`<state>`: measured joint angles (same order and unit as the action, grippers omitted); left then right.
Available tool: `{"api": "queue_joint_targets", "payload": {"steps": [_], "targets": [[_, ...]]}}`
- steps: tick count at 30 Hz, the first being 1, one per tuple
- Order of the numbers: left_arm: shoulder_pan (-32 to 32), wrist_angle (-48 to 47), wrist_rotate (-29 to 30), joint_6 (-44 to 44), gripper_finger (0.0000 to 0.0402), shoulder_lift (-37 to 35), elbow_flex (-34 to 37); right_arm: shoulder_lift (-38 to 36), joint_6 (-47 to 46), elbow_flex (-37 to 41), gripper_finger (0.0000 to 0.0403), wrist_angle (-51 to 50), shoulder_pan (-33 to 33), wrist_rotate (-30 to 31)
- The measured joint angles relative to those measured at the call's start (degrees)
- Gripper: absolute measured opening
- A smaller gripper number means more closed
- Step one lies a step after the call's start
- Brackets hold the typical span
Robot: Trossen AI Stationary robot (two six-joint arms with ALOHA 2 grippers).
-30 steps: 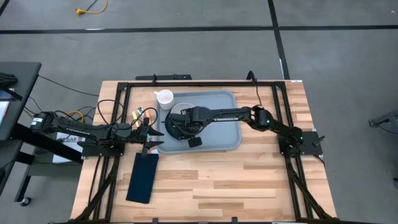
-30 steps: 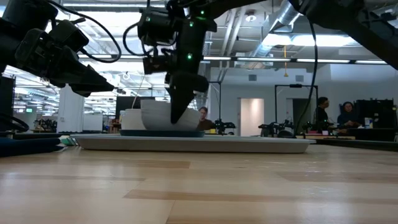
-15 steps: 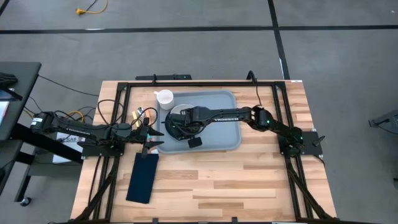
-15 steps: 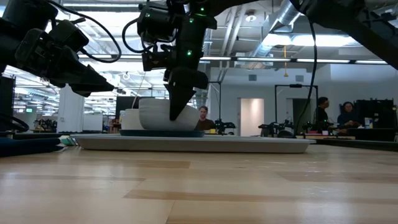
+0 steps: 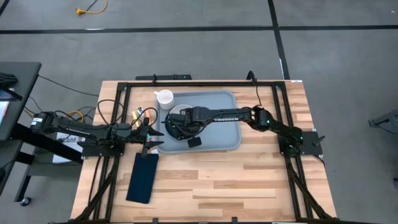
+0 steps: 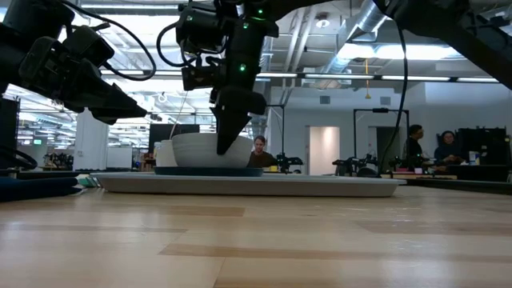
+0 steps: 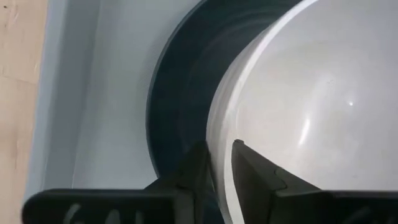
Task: Set up tray
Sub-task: Put the white bowl on the black plate, then put the black napkin on the gray tray to the right of the black plate
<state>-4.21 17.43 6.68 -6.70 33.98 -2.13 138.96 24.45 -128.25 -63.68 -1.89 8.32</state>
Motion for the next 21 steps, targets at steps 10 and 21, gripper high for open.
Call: {"api": "queue_joint_targets", "payload": {"steps": [10, 21], "targets": [[0.00, 0.00, -0.02, 0.00, 0.0167, 0.01, -0.02, 0.00, -0.02, 0.00, 0.0120, 0.04, -0.02, 0.98], [0.00, 0.00, -0.02, 0.00, 0.0167, 0.01, 0.00, -0.80, -0.42, -0.05, 0.0197, -0.42, 0.02, 1.00]]}}
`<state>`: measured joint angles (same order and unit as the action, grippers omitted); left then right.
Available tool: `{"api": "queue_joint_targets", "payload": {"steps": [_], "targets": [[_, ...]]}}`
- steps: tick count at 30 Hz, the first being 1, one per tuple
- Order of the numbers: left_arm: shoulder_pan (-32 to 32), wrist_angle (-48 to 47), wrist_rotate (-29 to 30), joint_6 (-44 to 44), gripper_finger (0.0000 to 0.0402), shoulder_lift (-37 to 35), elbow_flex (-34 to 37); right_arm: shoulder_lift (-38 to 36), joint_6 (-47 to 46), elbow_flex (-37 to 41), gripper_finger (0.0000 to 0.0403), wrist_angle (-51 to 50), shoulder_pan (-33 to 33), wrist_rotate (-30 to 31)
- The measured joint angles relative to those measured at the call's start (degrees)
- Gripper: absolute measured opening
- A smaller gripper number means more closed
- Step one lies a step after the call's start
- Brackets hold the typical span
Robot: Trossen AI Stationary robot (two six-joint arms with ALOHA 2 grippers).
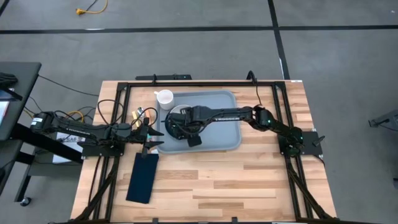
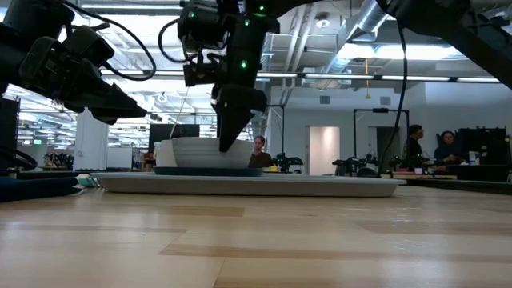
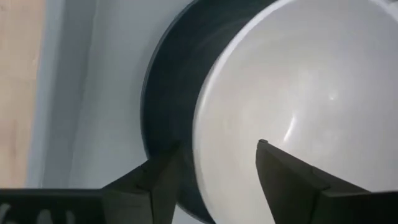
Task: Set up tray
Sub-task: Put the black napkin on the gray tray to the right of the black plate
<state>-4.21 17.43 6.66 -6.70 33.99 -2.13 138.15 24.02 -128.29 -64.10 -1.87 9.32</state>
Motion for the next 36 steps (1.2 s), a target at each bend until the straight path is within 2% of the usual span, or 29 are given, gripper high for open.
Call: {"api": "queue_joint_targets", "payload": {"steps": [9, 14, 19, 25, 30, 36], "targets": [[0.02, 0.00, 0.00, 0.01, 0.0167, 0.00, 0.00, 0.01, -1.16, -6.69, 0.0207, -10.05, 0.38, 1.04], [0.01, -0.01, 0.01, 0.02, 0.0167, -0.02, 0.00, -4.31, -9.51, -5.48, 0.0203, -15.53, 0.26, 2.08], [0.00, 0.02, 0.02, 0.02, 0.0167, -0.02, 0.00, -6.31, -18.68, -5.42, 0.0199, -22.99, -0.28, -1.77], [-0.01, -0.25, -0.44, -0.27, 0.0167, 0.00, 0.00, -8.26, -21.16, -5.44, 0.0200, -24.06, 1.66, -1.57], [-1.16, -1.66, -0.44, -1.42, 0.0167, 0.00, 0.09, -10.66, -22.80, -5.37, 0.0199, -24.66, 3.65, 2.45], [-3.33, -1.46, -0.35, -2.09, 0.0167, 0.00, 0.11, -17.92, -27.48, -5.37, 0.0195, -25.48, 5.47, 8.52]]}}
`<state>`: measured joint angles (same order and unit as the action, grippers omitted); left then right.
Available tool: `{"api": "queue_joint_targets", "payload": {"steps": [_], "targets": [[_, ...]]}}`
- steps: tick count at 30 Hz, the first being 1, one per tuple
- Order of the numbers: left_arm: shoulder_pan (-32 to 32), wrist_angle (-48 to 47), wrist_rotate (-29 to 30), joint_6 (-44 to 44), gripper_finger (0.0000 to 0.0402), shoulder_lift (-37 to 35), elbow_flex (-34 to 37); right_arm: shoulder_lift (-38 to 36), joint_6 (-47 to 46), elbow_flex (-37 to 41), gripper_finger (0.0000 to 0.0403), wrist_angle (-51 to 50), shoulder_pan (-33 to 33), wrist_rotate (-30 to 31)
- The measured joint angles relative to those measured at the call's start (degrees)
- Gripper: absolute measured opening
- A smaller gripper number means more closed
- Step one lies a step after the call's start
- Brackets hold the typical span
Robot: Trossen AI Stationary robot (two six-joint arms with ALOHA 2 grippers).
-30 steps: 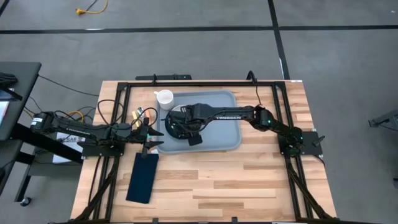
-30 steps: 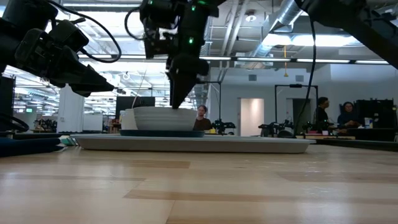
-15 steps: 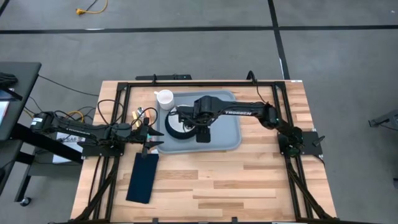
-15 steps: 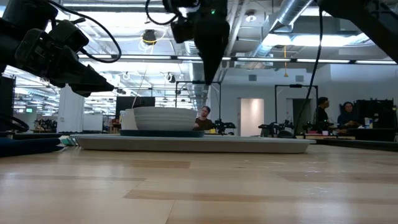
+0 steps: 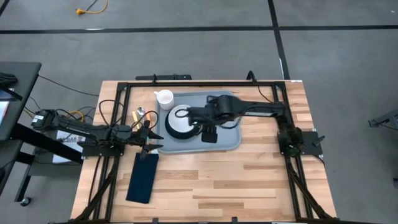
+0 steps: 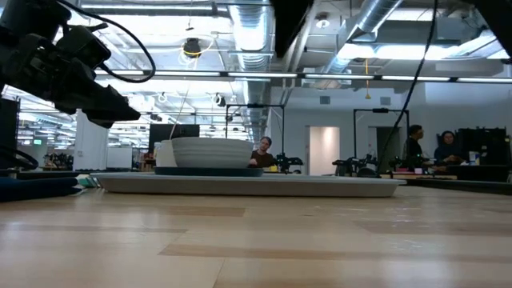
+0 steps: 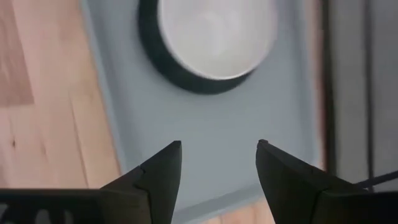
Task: Set up tray
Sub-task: Put the black napkin on the gray tray to the right of the black plate
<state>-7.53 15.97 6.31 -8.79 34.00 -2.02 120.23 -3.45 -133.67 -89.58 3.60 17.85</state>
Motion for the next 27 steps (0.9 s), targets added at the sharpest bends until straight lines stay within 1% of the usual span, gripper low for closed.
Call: {"api": "queue_joint_targets", "payload": {"steps": [4, 6, 8, 11, 14, 17, 20, 23, 25, 27], "targets": [[-1.52, 0.17, 0.05, -0.95, 0.0167, 0.00, 0.00, -5.55, -3.37, 0.95, 0.0197, -0.07, 2.64, 6.21], [-2.27, 0.17, 0.14, -1.44, 0.0167, 0.00, -0.01, -9.42, -5.82, 4.63, 0.0197, 0.68, 4.43, 10.14], [-3.14, 0.26, 0.18, -1.59, 0.0167, 0.00, 0.00, -14.03, -9.06, 11.05, 0.0197, 2.56, 6.45, 14.91], [-4.39, 0.26, 0.61, -2.39, 0.0167, 0.02, 0.00, -22.50, -14.40, 25.09, 0.0193, 8.64, 9.57, 21.56], [-5.75, 0.38, 1.64, -3.14, 0.0167, 0.02, -0.02, -31.48, -17.81, 42.62, 0.0189, 20.06, 12.25, 24.64], [-7.01, 0.41, 3.93, -4.26, 0.0167, 0.03, 0.00, -39.61, -18.59, 60.84, 0.0185, 38.18, 14.18, 25.82], [-7.88, 0.44, 5.22, -4.56, 0.0167, 0.02, -0.01, -45.31, -17.36, 75.98, 0.0181, 56.36, 15.69, 25.81], [-8.57, 1.03, 4.24, -4.93, 0.0167, 0.04, 0.00, -48.56, -15.92, 86.54, 0.0178, 69.08, 17.53, 25.81], [-8.97, 2.17, 3.09, -4.97, 0.0167, 0.02, 0.00, -50.09, -14.36, 91.34, 0.0178, 75.09, 18.79, 26.44], [-9.16, 2.72, 1.83, -4.99, 0.0167, 0.02, 0.00, -50.95, -11.75, 94.68, 0.0178, 80.12, 19.96, 28.84]]}}
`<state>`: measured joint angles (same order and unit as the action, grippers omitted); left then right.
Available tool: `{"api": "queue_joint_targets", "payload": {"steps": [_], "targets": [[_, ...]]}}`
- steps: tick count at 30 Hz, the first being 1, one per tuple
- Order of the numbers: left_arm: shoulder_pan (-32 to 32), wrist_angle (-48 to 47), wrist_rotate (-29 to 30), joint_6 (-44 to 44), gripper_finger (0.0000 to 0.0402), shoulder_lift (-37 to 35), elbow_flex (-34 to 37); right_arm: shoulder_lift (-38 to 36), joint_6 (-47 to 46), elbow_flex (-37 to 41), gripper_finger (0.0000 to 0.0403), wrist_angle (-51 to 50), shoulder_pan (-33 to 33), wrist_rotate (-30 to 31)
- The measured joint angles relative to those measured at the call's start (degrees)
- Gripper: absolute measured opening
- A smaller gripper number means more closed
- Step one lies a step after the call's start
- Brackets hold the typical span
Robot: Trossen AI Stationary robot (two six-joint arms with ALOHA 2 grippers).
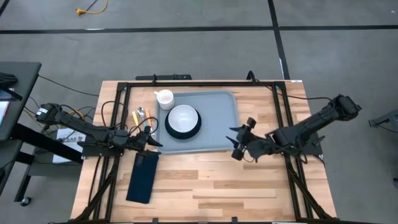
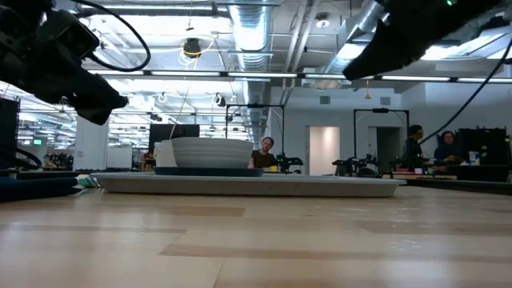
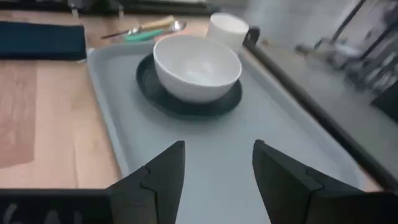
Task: Set up tray
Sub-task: Put the black napkin on the gray tray to the right of the black plate
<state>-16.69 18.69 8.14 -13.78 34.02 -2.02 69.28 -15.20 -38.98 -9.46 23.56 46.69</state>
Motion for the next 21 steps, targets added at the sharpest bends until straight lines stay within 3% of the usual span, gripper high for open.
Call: {"api": "queue_joint_targets", "payload": {"steps": [5, 9, 12, 15, 18, 21], "targets": [[-0.02, 2.14, 0.67, -0.02, 0.0167, 0.00, 0.00, -1.72, 11.96, 3.23, 0.0180, 10.46, 0.35, 9.95], [0.04, 5.38, 4.22, -0.36, 0.0167, 0.00, 0.00, -3.20, 25.16, 3.28, 0.0176, 22.19, -1.35, 11.02], [0.02, 9.97, 8.23, 0.17, 0.0167, 0.00, 0.00, -4.31, 32.34, 3.28, 0.0173, 30.09, -2.56, 5.52], [-0.04, 9.71, 11.21, -0.93, 0.0167, 0.55, -1.67, -4.62, 35.07, 3.28, 0.0172, 35.01, -3.59, -4.71], [-0.10, 1.07, 12.65, -4.09, 0.0167, 2.71, -7.41, -4.35, 34.80, 3.28, 0.0172, 35.70, -4.45, -14.21], [-1.18, -12.16, 13.47, -7.94, 0.0167, 8.03, -15.52, -3.31, 33.33, 3.96, 0.0175, 35.85, -4.98, -19.65]]}}
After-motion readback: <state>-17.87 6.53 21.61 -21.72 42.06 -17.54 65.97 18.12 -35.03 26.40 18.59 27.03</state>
